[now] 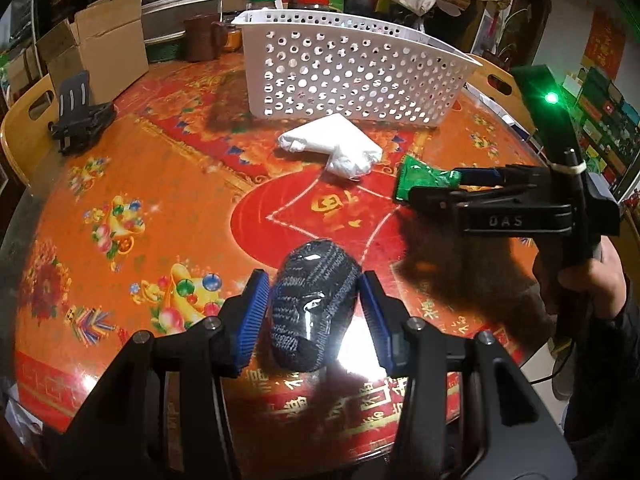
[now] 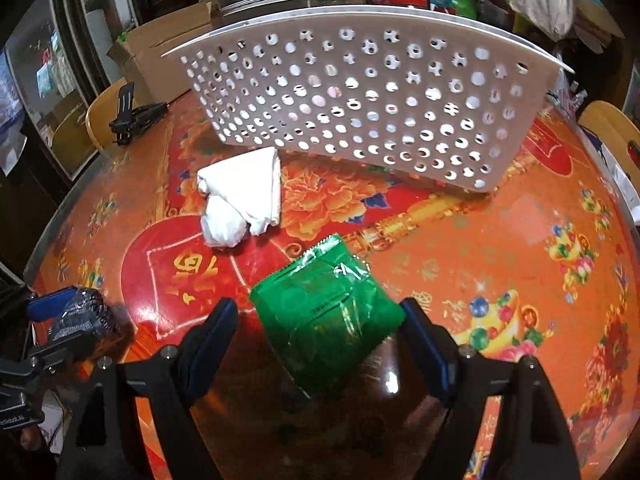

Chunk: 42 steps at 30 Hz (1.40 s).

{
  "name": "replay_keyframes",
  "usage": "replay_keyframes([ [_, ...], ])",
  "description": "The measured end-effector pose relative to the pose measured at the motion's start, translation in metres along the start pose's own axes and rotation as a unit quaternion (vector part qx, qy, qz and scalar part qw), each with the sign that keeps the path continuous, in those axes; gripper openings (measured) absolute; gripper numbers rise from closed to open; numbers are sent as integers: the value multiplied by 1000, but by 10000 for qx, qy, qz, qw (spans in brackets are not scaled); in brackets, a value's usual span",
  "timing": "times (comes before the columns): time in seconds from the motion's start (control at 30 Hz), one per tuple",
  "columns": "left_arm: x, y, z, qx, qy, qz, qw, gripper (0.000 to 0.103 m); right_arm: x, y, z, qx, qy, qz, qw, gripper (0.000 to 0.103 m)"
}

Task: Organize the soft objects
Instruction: 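Grasp the black mesh bag with the left tool while the right tool grasps the green packet, then carry both held items over the white basket and open both tools to drop them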

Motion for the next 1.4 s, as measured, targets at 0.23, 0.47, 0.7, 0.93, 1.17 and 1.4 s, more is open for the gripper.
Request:
replay_keyframes([
  [0.23,6,3,-20,32,188,81,9998,45,5,-4,-1,-284,8,77,9996,83],
  [0.47,18,3,-34,48,251,123,9996,45,4,-4,-2,-442,131,149,9988,66],
  [0.7,26,3,-40,9,271,133,9995,45,-7,-4,-5,-426,309,80,9986,49],
  [0.93,30,7,-45,29,317,171,9993,45,-14,0,-5,-317,401,16,9987,31],
  [1.17,34,8,-53,27,376,200,9991,45,-27,2,-8,-188,594,-86,9980,25],
  [1.4,29,18,-70,161,568,264,9979,45,-58,8,-25,-108,958,-57,9953,25],
])
Point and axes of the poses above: each gripper's, at about its wrist camera, not at the fingertips, and x roughly the way its jaws point, y to its right, z to its underside, the point moved 10 cm from there along x, roughly the way its jaws point, and after that the axes turned 14 degrees about y, right-handed, at the moved point
